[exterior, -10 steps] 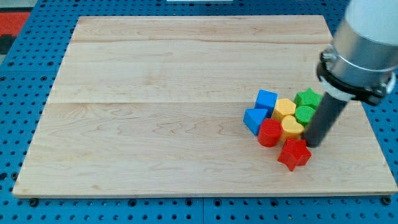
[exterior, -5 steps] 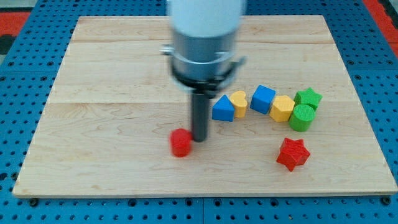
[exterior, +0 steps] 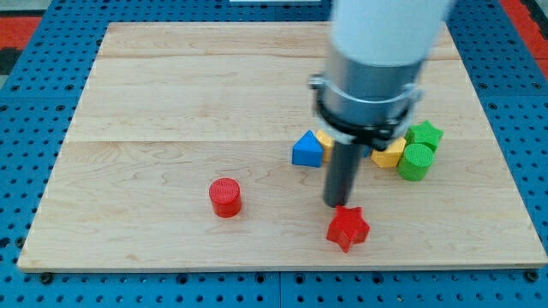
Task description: Separate the red blocks from a group of blocks
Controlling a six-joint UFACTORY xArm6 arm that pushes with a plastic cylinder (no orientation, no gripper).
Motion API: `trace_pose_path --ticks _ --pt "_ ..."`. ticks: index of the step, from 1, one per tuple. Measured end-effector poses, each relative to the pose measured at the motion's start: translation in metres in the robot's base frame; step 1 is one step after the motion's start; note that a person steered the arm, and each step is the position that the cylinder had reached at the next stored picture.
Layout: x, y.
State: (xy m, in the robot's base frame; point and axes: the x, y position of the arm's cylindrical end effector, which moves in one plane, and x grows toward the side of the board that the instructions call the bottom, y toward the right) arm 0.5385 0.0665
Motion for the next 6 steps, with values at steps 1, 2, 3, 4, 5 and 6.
trace_pose_path --ticks 1,2,3,4,5,6 --pt "0.007 0.111" --pt "0.079 0.09" --pt "0.05 0.002" --pt "0.014 -0.039" --pt "0.034 0.042" --pt "0.012 0.023"
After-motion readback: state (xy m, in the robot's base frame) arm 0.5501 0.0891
